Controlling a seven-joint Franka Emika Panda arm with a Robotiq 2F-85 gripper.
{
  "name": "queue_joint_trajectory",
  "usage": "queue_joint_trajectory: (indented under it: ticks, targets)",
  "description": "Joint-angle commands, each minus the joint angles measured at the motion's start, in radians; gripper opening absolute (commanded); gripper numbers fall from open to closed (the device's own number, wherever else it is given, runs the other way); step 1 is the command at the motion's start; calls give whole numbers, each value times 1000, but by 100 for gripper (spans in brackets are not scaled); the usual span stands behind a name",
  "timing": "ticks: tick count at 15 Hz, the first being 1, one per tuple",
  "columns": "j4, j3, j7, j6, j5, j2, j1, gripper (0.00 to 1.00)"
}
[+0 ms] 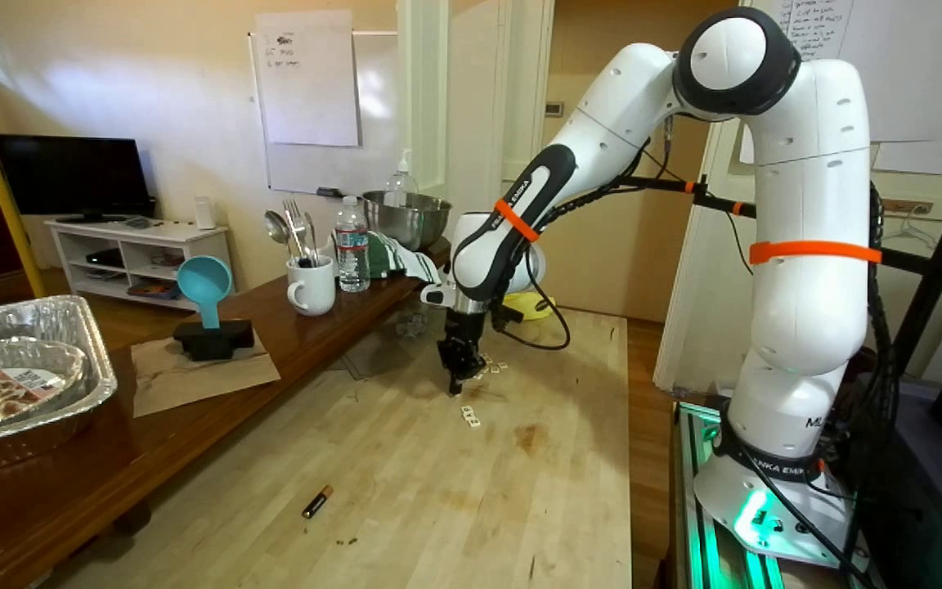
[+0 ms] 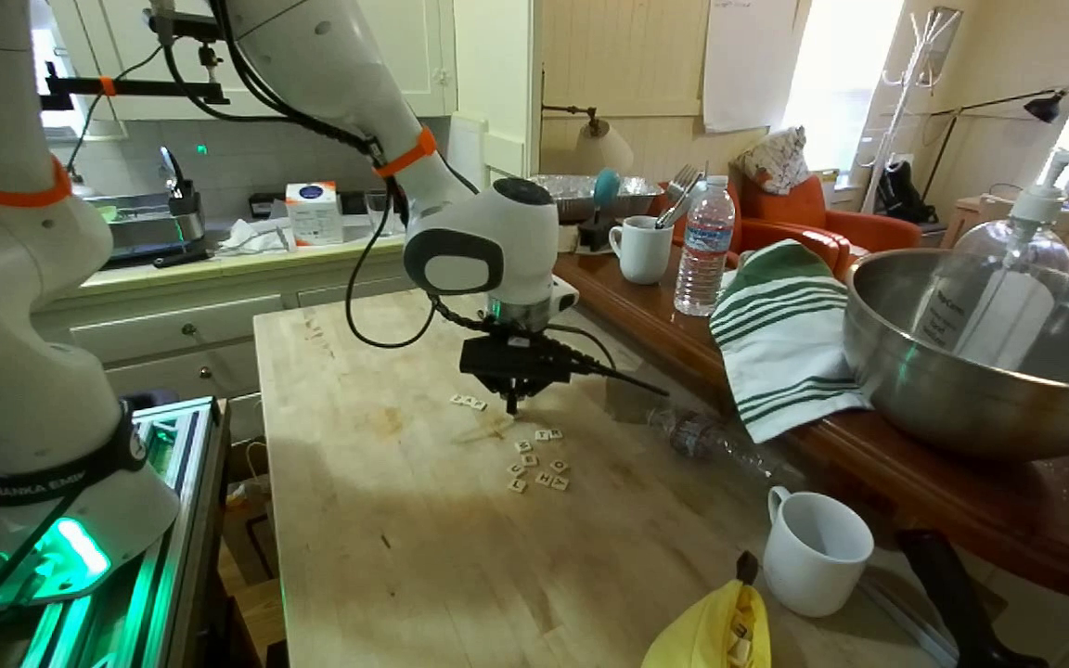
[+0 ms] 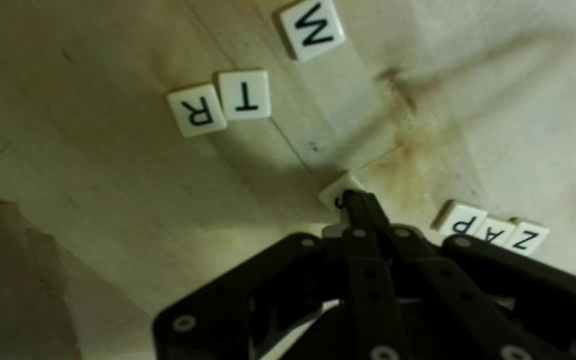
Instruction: Align the blocks on the table
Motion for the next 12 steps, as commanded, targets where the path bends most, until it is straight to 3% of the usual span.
queue_joint_trajectory:
  ticks: [1,5,12]
  targets:
    - [-69,-64,-83,-85,2,-14,65,0]
    - [-87,-116,9,-74,26,-63,132,0]
    - [-115,-149,161,-33,130,-94,182,0]
